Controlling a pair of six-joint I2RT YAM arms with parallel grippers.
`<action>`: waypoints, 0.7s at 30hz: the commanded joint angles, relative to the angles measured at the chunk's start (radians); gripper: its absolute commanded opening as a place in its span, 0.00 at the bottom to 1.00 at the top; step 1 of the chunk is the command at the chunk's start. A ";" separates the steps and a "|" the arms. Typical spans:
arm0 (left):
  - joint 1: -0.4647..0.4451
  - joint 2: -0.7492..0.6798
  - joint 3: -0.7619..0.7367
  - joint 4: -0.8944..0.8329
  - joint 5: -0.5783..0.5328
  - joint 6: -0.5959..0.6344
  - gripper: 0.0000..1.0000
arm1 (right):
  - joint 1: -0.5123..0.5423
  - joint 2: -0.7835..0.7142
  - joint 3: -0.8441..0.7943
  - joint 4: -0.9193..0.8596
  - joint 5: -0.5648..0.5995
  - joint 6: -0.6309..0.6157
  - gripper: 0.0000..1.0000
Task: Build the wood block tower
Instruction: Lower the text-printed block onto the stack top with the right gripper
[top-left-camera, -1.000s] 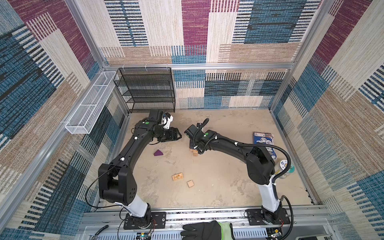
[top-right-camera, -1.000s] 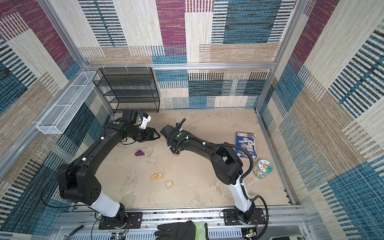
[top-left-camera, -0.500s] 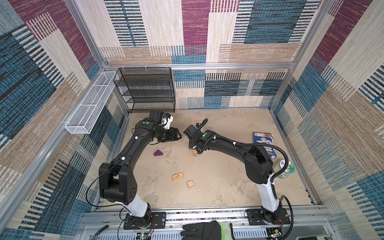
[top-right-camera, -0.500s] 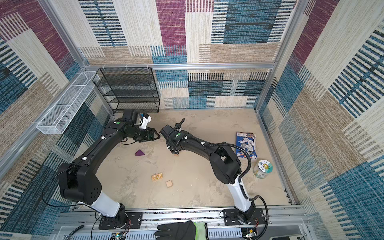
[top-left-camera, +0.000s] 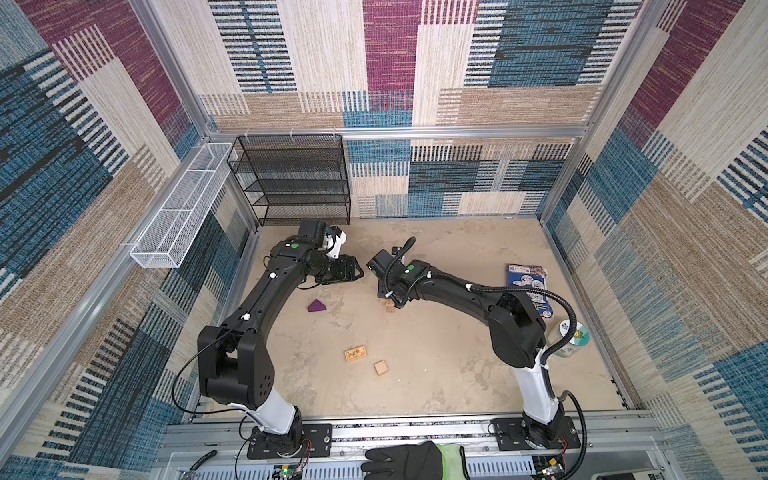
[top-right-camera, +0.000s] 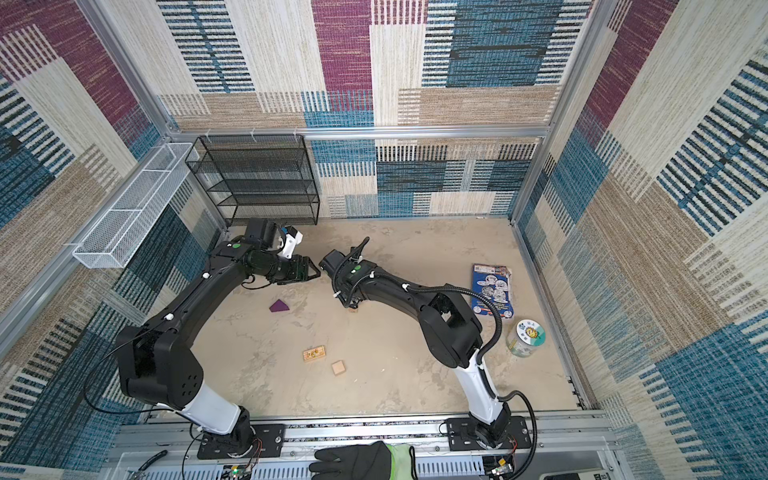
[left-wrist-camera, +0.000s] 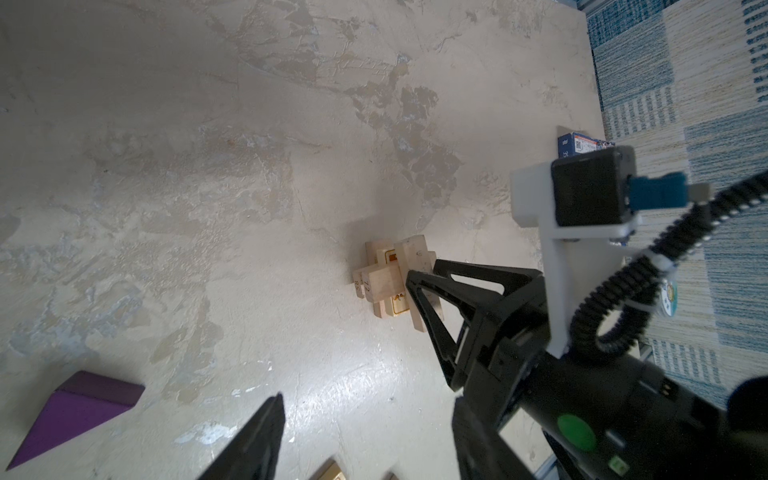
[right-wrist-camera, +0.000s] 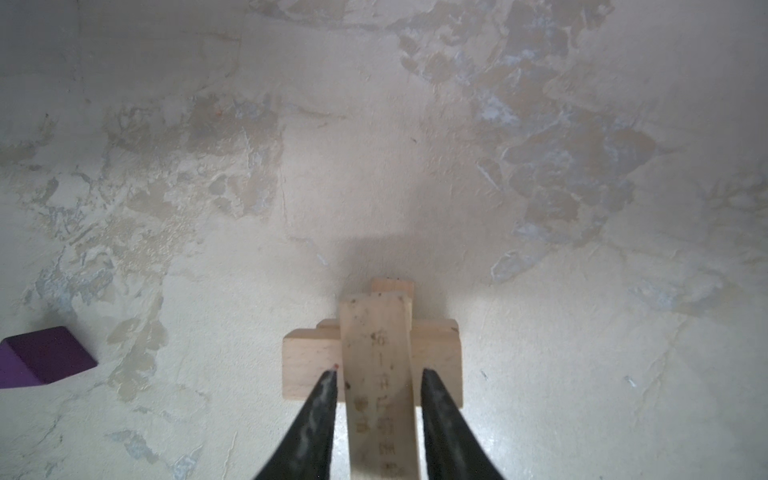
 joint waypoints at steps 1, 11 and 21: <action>0.001 0.000 0.009 -0.014 -0.006 0.017 0.69 | 0.002 -0.001 0.008 -0.002 0.000 0.008 0.38; 0.001 -0.002 0.009 -0.017 -0.011 0.018 0.68 | 0.001 -0.002 0.009 -0.002 -0.012 0.016 0.38; 0.001 -0.006 0.009 -0.018 -0.015 0.018 0.68 | 0.002 0.002 0.006 0.002 -0.029 0.035 0.36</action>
